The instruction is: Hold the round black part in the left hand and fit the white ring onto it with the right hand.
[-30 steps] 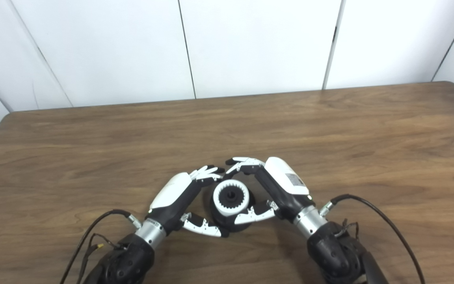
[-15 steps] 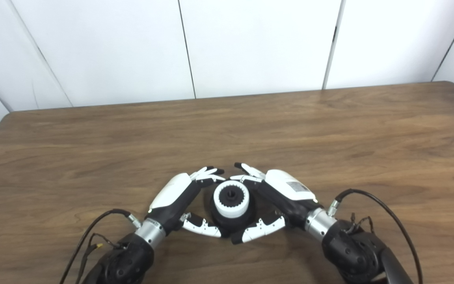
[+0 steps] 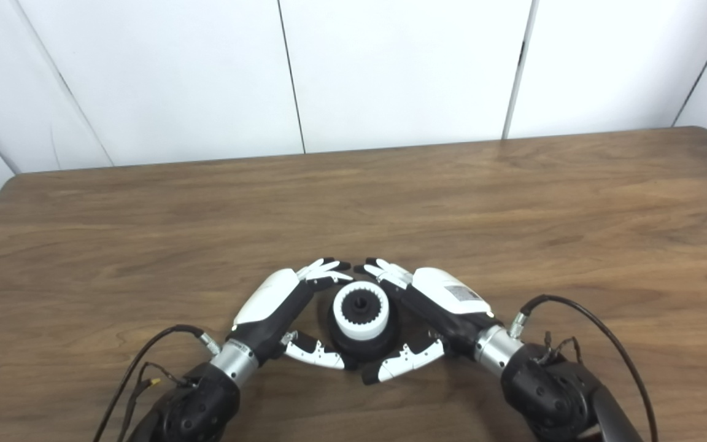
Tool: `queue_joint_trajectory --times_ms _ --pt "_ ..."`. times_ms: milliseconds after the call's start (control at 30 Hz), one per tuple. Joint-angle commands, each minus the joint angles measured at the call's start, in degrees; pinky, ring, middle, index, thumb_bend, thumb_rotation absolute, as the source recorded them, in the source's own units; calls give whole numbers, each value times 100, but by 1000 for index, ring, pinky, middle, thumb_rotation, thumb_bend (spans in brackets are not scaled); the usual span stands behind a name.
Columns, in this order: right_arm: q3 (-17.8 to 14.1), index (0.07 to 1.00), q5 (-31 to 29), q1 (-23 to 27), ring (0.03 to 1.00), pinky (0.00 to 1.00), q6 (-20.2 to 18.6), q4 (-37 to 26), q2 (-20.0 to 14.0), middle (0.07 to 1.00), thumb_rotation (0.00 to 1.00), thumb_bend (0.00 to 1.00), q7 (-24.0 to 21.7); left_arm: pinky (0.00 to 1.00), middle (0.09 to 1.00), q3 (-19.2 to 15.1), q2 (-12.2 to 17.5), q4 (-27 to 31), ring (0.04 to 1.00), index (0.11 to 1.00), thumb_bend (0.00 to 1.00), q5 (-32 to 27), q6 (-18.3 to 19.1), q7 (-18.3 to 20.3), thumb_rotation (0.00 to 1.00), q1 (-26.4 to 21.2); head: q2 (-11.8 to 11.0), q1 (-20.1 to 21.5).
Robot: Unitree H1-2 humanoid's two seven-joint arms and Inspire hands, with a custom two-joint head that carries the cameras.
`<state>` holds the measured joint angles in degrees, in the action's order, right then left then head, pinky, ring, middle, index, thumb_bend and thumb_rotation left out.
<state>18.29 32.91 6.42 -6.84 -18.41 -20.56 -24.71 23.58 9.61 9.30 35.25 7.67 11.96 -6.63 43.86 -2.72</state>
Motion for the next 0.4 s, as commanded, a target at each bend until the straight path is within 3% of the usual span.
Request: queue_joint_trajectory --times_ms 0,167,367 --pt "-56 994 44 51 985 895 -119 -45 -19 1000 554 1000 -6 969 922 18 107 16 978 494 521 200 19 36 77 -22 1 -3" --pt "-100 1000 -16 28 985 874 -40 28 8 1000 544 1000 93 983 926 10 105 0 983 494 521 180 37 44 77 -28 -16 7" --pt "-166 1000 8 47 988 876 -290 -83 14 1000 493 1000 21 977 926 -14 128 -4 981 494 521 169 23 39 77 -48 20 20"
